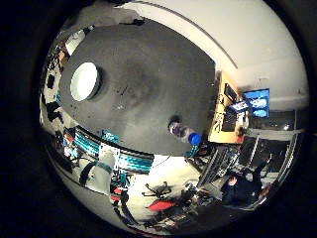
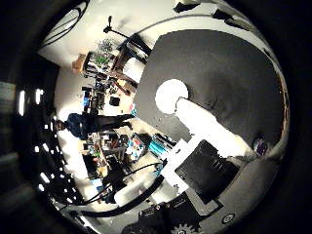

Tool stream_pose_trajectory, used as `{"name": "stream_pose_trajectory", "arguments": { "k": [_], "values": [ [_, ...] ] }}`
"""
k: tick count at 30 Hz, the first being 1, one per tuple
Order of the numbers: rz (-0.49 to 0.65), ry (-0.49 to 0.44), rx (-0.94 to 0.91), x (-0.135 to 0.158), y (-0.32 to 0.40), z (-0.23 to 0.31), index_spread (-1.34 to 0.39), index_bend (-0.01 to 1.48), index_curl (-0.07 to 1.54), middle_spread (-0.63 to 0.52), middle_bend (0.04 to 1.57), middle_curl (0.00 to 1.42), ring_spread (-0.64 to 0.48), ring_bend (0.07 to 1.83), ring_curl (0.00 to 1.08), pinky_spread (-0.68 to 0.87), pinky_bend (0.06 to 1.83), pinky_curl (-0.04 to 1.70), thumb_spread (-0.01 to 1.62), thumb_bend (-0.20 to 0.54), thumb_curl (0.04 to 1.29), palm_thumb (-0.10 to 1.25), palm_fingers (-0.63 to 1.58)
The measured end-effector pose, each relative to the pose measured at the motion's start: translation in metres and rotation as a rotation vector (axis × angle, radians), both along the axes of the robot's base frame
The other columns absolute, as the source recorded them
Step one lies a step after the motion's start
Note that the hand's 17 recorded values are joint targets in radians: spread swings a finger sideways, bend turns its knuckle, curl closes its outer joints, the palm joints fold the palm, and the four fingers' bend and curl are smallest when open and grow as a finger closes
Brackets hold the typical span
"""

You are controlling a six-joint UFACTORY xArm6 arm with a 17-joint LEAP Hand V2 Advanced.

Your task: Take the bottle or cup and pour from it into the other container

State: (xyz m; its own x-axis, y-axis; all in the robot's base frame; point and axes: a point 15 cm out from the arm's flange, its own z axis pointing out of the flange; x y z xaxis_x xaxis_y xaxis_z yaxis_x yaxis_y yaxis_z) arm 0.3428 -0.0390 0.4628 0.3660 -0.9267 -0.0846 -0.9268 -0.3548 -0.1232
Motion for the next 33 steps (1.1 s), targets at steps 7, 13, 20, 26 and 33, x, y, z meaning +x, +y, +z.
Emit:
{"name": "stream_pose_trajectory", "arguments": {
  "k": [7, 13, 20, 26, 33],
  "values": [
    [-0.031, 0.006, 0.033, -0.023, -0.003, -0.011, -0.40, 0.19, 0.40, -0.14, 0.40, 0.41, -0.03, 0.75, 0.15, 0.39, 0.91, -0.01, 1.07, -0.025, 0.38, 0.69, 0.43],
    [-0.113, -0.040, 0.100, -0.032, -0.031, -0.003, -0.39, 0.17, 0.38, -0.13, 0.40, 0.41, -0.03, 0.76, 0.16, 0.39, 0.92, -0.01, 1.07, -0.023, 0.38, 0.68, 0.41],
    [-0.237, -0.113, 0.188, -0.045, -0.078, 0.008, -0.37, 0.18, 0.36, -0.10, 0.40, 0.40, -0.02, 0.78, 0.17, 0.39, 0.97, -0.01, 1.06, -0.023, 0.38, 0.67, 0.39],
    [-0.336, -0.215, 0.255, -0.051, -0.110, 0.027, -0.36, 0.18, 0.35, -0.09, 0.41, 0.40, -0.02, 0.79, 0.17, 0.39, 1.00, -0.01, 1.09, -0.024, 0.36, 0.61, 0.41],
    [-0.460, -0.312, 0.387, -0.055, -0.159, 0.030, -0.35, 0.18, 0.35, -0.09, 0.42, 0.39, -0.03, 0.81, 0.16, 0.40, 1.01, -0.01, 1.10, -0.023, 0.35, 0.59, 0.40]
  ]
}}
